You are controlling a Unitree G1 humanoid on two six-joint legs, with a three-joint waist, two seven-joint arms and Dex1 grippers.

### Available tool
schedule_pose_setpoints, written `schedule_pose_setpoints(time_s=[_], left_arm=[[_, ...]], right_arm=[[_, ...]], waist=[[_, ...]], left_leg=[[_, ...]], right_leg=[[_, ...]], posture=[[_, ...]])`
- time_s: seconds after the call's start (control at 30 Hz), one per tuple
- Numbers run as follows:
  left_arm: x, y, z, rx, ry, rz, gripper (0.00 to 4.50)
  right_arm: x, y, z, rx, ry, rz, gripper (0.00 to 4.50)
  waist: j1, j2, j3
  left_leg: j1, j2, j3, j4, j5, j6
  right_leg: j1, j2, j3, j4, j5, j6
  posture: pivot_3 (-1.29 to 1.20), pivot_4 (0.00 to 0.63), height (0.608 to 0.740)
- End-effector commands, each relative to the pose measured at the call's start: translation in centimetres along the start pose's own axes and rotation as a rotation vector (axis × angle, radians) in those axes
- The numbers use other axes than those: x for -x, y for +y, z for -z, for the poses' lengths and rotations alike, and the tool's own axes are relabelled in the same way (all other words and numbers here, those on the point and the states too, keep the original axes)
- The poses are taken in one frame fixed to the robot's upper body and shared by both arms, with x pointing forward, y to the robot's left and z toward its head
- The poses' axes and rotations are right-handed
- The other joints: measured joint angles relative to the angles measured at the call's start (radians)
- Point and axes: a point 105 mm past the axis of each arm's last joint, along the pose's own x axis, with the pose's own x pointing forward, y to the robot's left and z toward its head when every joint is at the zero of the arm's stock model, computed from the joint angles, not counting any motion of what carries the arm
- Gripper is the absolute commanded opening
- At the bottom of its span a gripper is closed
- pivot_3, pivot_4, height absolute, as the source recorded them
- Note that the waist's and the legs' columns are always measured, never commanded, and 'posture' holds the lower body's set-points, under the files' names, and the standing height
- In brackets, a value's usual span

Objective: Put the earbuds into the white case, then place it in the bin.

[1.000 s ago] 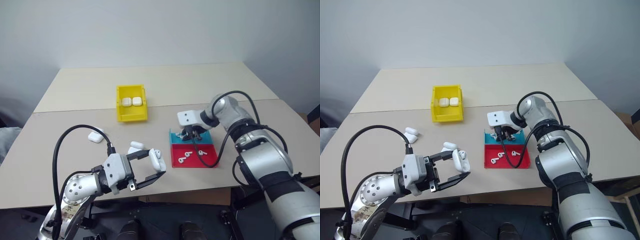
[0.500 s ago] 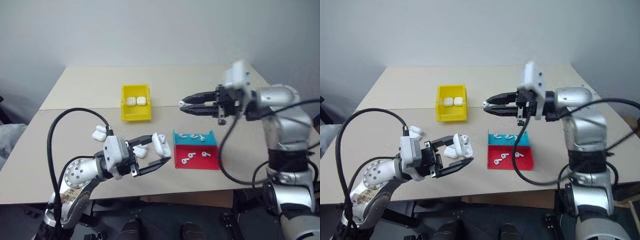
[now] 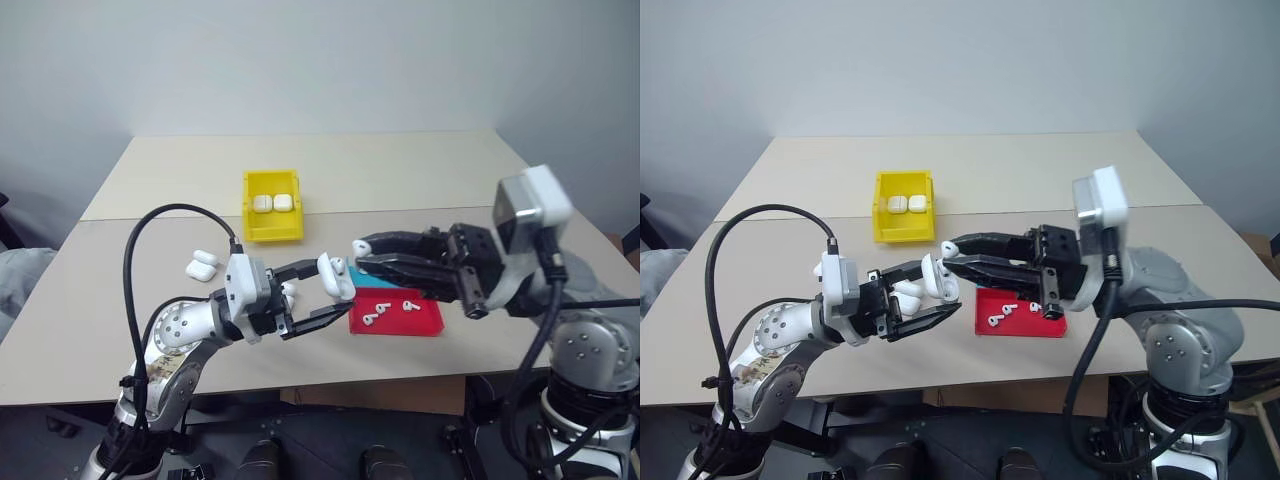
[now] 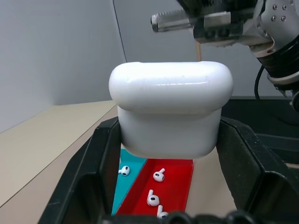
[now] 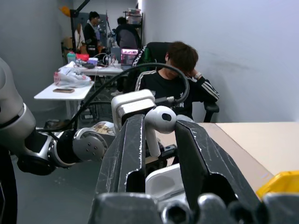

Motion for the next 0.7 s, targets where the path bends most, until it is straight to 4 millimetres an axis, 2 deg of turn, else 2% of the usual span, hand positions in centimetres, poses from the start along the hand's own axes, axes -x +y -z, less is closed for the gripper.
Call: schedule_pose_setpoints(time_s=[0.03, 0.7], left_arm=[[-0.2, -0.3, -1.1, -0.040, -0.040, 0.036, 2.77], [-0.1, -0.3, -1.3, -0.057, -0.053, 0.032, 2.77]], right_arm=[[-0.4, 0.3, 0.0, 0.048, -0.011, -0.001, 1.17], [0.4, 0.2, 2.9, 0.053, 0.071, 0.023, 1.17]], waist=[[0.000, 0.000, 0.000], [0.000, 0.000, 0.000]], left_leg=[[0.000, 0.000, 0.000, 0.000, 0.002, 0.003], [0.000, 0.000, 0.000, 0.000, -0.001, -0.002]], right_leg=[[0.000, 0.000, 0.000, 0.000, 0.000, 0.000], [0.000, 0.000, 0.000, -0.002, 0.000, 0.001]], posture=[[0.00, 0.150, 0.740], [0.00, 0.150, 0.740]])
